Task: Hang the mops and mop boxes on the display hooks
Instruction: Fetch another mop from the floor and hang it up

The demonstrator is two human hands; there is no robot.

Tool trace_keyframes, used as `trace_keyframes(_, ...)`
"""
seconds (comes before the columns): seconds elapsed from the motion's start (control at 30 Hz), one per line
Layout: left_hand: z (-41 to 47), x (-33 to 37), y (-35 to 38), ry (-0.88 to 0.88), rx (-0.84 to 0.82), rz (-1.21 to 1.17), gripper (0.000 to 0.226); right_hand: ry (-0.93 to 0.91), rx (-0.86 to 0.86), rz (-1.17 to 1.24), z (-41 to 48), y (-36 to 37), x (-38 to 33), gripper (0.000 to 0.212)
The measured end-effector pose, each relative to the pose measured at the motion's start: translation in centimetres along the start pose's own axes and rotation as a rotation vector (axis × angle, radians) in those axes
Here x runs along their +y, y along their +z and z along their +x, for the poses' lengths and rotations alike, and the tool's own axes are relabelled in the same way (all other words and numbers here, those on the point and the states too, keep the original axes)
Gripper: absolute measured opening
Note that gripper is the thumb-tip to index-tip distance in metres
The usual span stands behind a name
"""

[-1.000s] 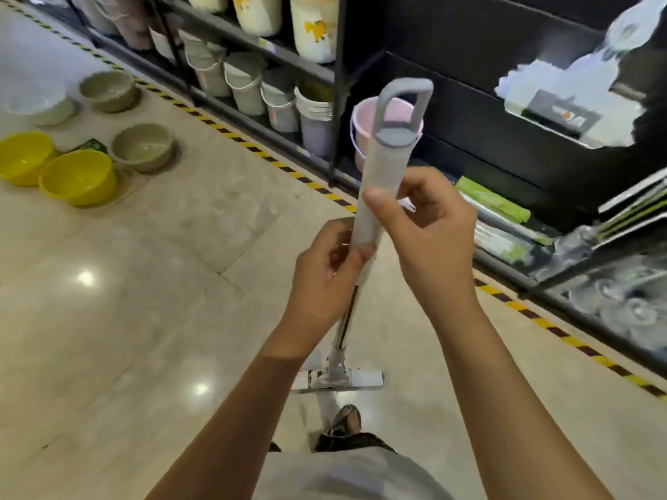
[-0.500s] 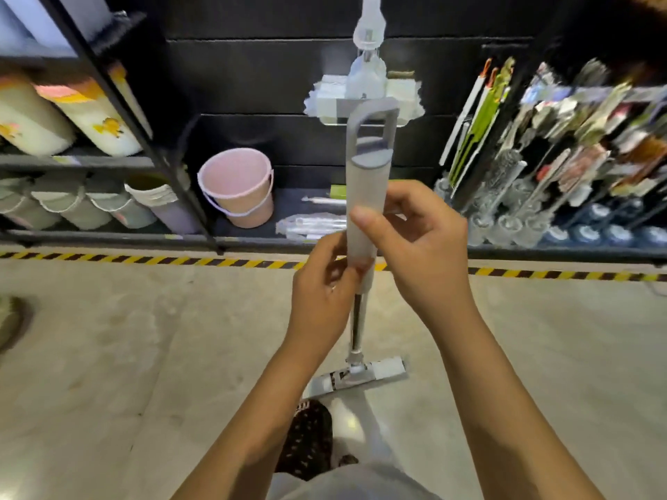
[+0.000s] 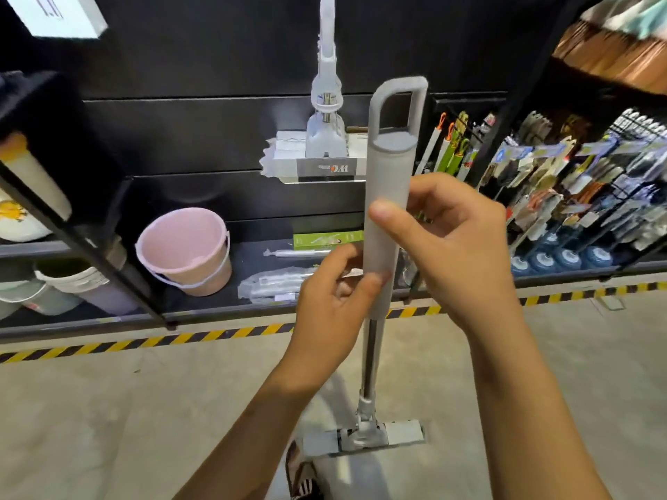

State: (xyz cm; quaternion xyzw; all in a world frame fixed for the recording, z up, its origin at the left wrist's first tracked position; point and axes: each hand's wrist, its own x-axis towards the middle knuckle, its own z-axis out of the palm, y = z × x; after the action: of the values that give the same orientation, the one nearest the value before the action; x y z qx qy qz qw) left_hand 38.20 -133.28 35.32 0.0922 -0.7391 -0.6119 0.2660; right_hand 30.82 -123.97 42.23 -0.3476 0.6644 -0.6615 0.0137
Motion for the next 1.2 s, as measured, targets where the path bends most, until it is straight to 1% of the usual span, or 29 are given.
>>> trace_keyframes(0.07, 2.4, -0.5, -1.4, -0.001, -0.018, -0.024, 0.024, -0.012, 0.026, -0.001, 2.3, 1.4, 0.6, 0.012)
trace_keyframes(0.17, 6.2, -0.9, -3.0, 0.021, -0.037, -0.043, 0.011, -0.041, 0.073, -0.042, 5.9, 3.0, 1.3, 0.008)
trace_keyframes(0.33, 12.4, -0.6, -4.4, 0.113, -0.029, -0.026, 0.014, -0.077, 0.145, -0.054, 11.6, 4.1, 1.4, 0.013)
trace_keyframes(0.4, 15.1, -0.2, -5.0, 0.163, -0.021, 0.013, 0.021, -0.11, 0.176, -0.064, 14.1, 4.3, 1.3, 0.009)
trace_keyframes(0.47, 18.1, 0.5, -5.5, 0.191, -0.024, 0.042, 0.018, -0.136, 0.194, -0.055, 17.0, 4.3, 1.1, 0.006)
trace_keyframes(0.53, 21.4, 1.4, -6.1, 0.211, -0.013, 0.054, 0.014, -0.16, 0.198, -0.054, 20.3, 4.4, 0.8, 0.01)
trace_keyframes(0.63, 26.7, 3.6, -7.3, 0.283, 0.038, 0.066, 0.029, -0.225, 0.182, -0.064, 26.3, 4.7, -0.2, 0.019)
trace_keyframes(0.7, 30.3, 5.6, -8.1, 0.354, 0.047, 0.097, 0.03, -0.283, 0.163, -0.056, 30.6, 4.8, -1.1, 0.029)
trace_keyframes(0.8, 35.8, 9.1, -8.9, 0.396, 0.052, 0.083, 0.035, -0.35, 0.11, -0.005, 37.4, 4.3, -3.2, 0.046)
trace_keyframes(0.83, 37.6, 10.3, -9.1, 0.402, 0.058, 0.076, 0.035, -0.367, 0.092, 0.015, 39.7, 4.0, -4.0, 0.048)
trace_keyframes(0.9, 41.5, 12.5, -9.1, 0.415, 0.074, 0.062, 0.027, -0.399, 0.053, 0.04, 44.1, 3.2, -5.8, 0.054)
trace_keyframes(0.97, 45.2, 14.7, -9.1, 0.426, 0.091, 0.069, 0.022, -0.43, 0.021, 0.063, 48.2, 2.6, -7.4, 0.055)
trace_keyframes(1.1, 52.1, 18.0, -8.8, 0.431, 0.091, 0.045, 0.022, -0.472, -0.02, 0.08, 56.0, 1.4, -9.2, 0.058)
trace_keyframes(1.2, 56.4, 19.3, -8.6, 0.442, 0.084, 0.007, 0.024, -0.494, -0.043, 0.061, 60.9, 0.8, -9.5, 0.055)
